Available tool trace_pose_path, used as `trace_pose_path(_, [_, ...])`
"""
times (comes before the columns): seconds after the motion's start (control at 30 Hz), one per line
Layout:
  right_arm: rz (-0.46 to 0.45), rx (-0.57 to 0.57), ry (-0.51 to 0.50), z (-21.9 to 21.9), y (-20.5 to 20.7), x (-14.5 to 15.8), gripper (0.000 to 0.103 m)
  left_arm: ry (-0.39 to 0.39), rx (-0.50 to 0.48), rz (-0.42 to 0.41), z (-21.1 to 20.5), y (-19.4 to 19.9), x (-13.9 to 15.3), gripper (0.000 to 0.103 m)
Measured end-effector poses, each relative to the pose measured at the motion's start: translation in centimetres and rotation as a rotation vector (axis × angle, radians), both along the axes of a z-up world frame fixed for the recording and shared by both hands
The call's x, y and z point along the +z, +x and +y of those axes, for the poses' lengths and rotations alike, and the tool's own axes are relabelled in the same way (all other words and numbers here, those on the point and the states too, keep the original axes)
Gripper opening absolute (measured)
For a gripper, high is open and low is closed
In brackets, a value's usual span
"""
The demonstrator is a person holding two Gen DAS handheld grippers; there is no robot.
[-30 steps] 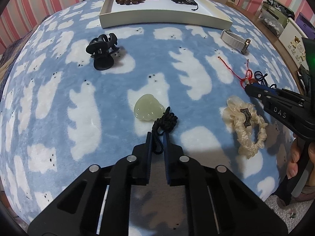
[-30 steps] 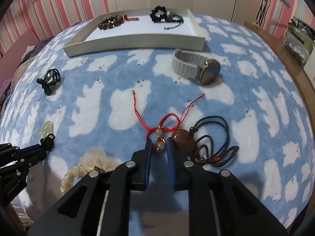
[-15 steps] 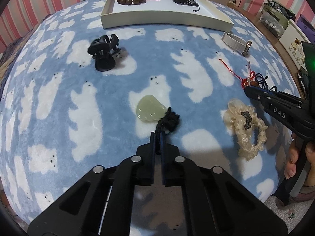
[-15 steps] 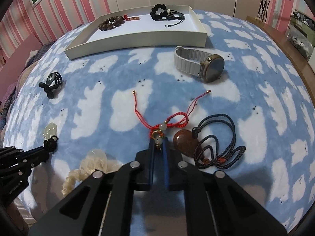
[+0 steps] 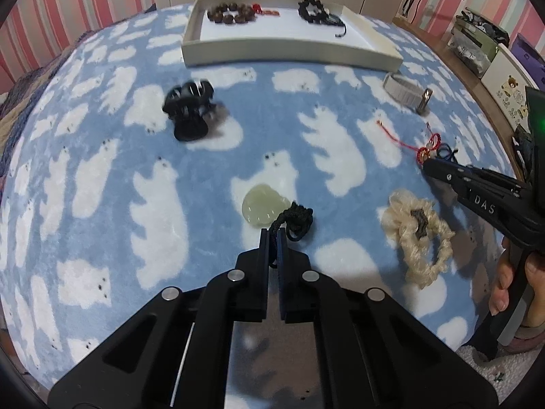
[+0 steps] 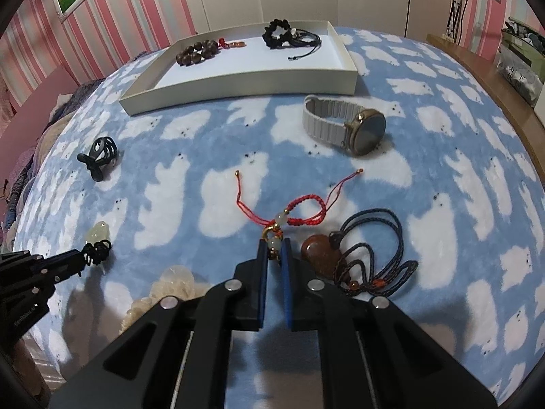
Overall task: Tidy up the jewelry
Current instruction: 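Lift the jade pendant and red bracelet and carry both toward the tray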
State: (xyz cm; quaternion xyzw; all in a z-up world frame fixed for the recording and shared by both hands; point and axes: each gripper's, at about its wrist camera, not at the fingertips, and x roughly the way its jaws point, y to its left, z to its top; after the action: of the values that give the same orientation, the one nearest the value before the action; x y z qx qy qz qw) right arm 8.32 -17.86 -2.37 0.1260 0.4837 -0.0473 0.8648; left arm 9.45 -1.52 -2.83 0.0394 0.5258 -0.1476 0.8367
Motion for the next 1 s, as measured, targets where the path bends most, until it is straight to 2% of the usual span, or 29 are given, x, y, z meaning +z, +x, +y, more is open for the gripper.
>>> trace_pose_path(0.43, [-0.085,0.010,-0.038,-0.4,1.0,2.9,0.008,-0.004,-0.005,-0.103,-0.7,2.1,3.7,0.002])
trace_pose_path(0.6, [-0.093,0.012,-0.020,-0.8,2.2,2.9,0.008,0.000,-0.007,-0.148,-1.2,3.4,4.9,0.002])
trace_pose_path(1.0, [-0.137,0.013,-0.033,-1.6,6.5,4.7,0.008,-0.024,-0.013,-0.181,-2.5,9.2,7.1,0.002])
